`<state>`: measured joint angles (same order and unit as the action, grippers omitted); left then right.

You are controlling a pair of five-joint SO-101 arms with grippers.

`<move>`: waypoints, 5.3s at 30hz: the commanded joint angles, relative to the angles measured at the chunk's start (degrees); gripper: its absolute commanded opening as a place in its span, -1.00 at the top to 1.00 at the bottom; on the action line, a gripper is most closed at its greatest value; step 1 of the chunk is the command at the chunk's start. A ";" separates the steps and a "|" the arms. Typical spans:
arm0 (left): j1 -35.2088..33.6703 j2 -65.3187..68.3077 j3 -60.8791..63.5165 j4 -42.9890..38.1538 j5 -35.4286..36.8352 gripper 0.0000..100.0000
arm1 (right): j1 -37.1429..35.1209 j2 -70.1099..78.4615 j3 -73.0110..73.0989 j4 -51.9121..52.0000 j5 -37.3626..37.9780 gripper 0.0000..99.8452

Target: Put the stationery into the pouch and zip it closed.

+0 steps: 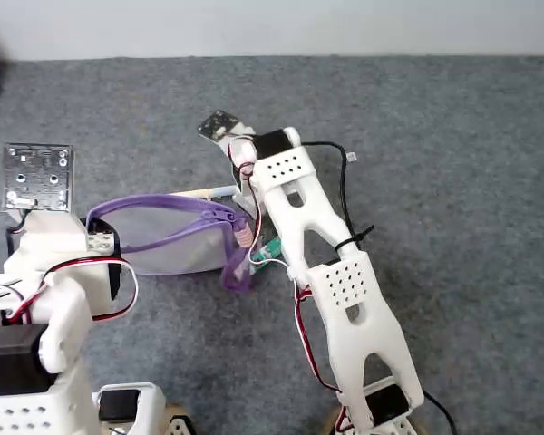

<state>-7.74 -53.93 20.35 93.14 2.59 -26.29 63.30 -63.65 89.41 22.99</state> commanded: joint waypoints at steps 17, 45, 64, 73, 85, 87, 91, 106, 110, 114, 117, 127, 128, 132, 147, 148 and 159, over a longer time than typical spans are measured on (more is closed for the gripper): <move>0.18 0.53 2.42 0.00 0.53 0.98 | 2.24 -3.65 -18.02 13.67 -4.13 0.98; 0.62 0.70 2.68 -1.67 0.53 0.98 | 2.59 -78.99 31.56 13.32 -14.51 0.99; 0.62 0.62 2.68 -1.58 0.53 0.98 | -15.34 -89.10 39.21 -16.84 -34.02 0.99; 0.62 0.62 2.59 -1.49 0.53 0.98 | -22.20 -100.79 67.25 -42.42 -33.14 0.99; 0.53 0.62 2.59 -1.32 0.53 0.98 | -26.95 -105.54 92.75 -68.70 -26.46 0.99; 0.44 0.62 2.59 -1.32 0.53 0.98 | -26.95 -105.54 94.59 -69.58 -26.37 0.98; 0.44 0.62 2.59 -1.32 0.53 0.98 | -26.95 -105.54 95.21 -69.14 -26.02 0.91; 0.53 0.62 2.59 -1.58 0.44 0.98 | -21.67 -105.36 81.05 -45.32 -29.98 0.89; 0.35 0.62 2.59 -1.67 0.35 0.98 | -15.25 -105.45 78.59 -36.79 -33.85 0.96; 0.44 0.62 2.59 -1.67 0.44 0.98 | -9.98 -105.45 78.42 -29.93 -38.77 0.97; 0.53 0.62 2.59 -1.67 0.44 0.98 | -7.69 -105.45 78.59 -25.71 -42.20 0.96; 0.26 0.53 2.59 -1.67 0.44 0.98 | -5.93 -96.40 79.30 -16.48 -50.29 0.92; 0.26 0.53 2.59 -1.58 0.44 0.98 | -5.85 -94.73 79.30 -16.31 -50.81 0.87; 0.26 0.53 2.59 -1.41 0.44 0.98 | -4.88 -87.69 78.59 -15.08 -51.25 0.67; 0.26 0.53 2.59 -1.32 0.44 0.98 | -3.21 -57.27 62.15 -13.76 -59.16 0.68; 0.26 0.53 2.59 -1.32 0.44 0.98 | -3.21 -55.52 60.48 -12.62 -59.69 0.68; 0.26 0.53 2.59 -1.67 0.44 0.98 | -3.30 -39.16 48.35 -9.10 -61.89 0.68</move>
<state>-7.74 -53.93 21.05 91.56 2.59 -29.89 23.12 -11.08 79.82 -38.29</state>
